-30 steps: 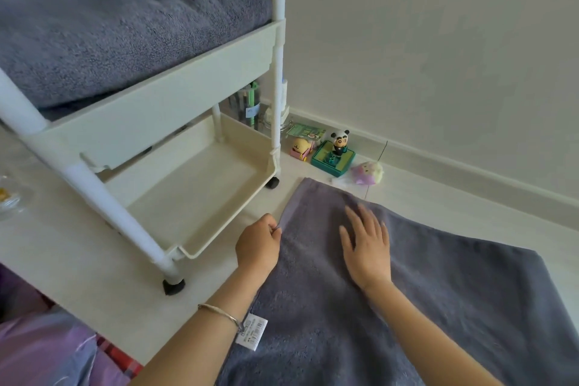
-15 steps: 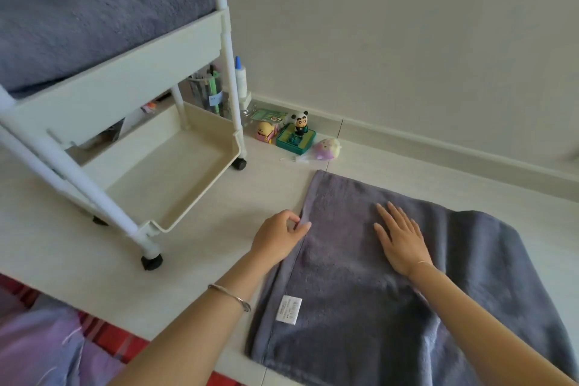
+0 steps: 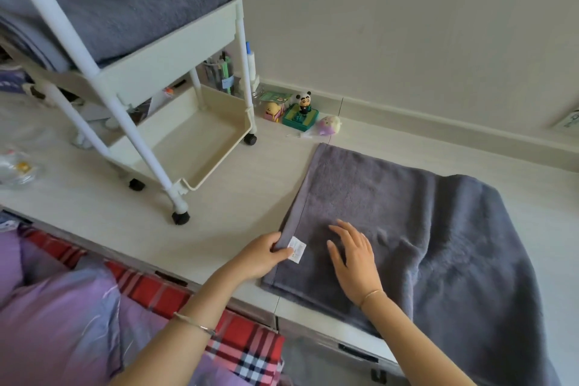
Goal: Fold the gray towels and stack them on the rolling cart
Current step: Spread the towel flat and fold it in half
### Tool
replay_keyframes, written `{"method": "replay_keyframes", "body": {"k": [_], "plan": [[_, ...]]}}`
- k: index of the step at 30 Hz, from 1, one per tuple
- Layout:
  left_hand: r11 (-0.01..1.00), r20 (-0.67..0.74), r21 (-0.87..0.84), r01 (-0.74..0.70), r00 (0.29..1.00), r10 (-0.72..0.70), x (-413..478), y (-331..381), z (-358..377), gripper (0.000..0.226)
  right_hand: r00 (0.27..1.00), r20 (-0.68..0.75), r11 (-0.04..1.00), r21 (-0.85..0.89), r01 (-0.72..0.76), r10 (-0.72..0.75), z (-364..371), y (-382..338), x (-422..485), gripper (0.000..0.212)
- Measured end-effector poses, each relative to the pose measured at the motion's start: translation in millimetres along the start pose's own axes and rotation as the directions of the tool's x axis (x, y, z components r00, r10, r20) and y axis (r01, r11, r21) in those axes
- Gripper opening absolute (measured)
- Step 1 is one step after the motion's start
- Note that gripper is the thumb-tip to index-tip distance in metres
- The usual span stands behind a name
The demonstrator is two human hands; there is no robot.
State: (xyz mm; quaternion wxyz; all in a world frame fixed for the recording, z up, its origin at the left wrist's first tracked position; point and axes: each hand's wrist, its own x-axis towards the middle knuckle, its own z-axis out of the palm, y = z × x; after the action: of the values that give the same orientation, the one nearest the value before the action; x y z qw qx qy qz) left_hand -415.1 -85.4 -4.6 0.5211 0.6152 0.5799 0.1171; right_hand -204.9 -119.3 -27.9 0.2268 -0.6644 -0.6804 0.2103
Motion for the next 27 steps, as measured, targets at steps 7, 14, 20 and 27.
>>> {"method": "replay_keyframes", "body": {"k": [7, 14, 20, 27], "plan": [[0.85, -0.189, 0.515, 0.112, 0.982, -0.015, 2, -2, -2, 0.04, 0.999, -0.026, 0.995, -0.099, -0.031, 0.029, -8, 8, -7, 0.038], [0.976, -0.3, 0.186, 0.115, 0.952, -0.055, 24, 16, 22, 0.04, 0.997, 0.027, 0.989, -0.136, -0.063, 0.068, -10, 15, -14, 0.044], [0.981, -0.42, 0.192, -0.035, 0.901, 0.114, 25, 14, 7, 0.021, 0.997, 0.007, 0.989, -0.128, -0.069, 0.071, -8, 12, -12, 0.043], [0.624, -0.322, 0.776, 0.091, 0.908, 0.268, 30, 29, 36, 0.06, 0.998, 0.023, 0.985, -0.163, -0.049, 0.053, -1, 11, -9, 0.055]]}}
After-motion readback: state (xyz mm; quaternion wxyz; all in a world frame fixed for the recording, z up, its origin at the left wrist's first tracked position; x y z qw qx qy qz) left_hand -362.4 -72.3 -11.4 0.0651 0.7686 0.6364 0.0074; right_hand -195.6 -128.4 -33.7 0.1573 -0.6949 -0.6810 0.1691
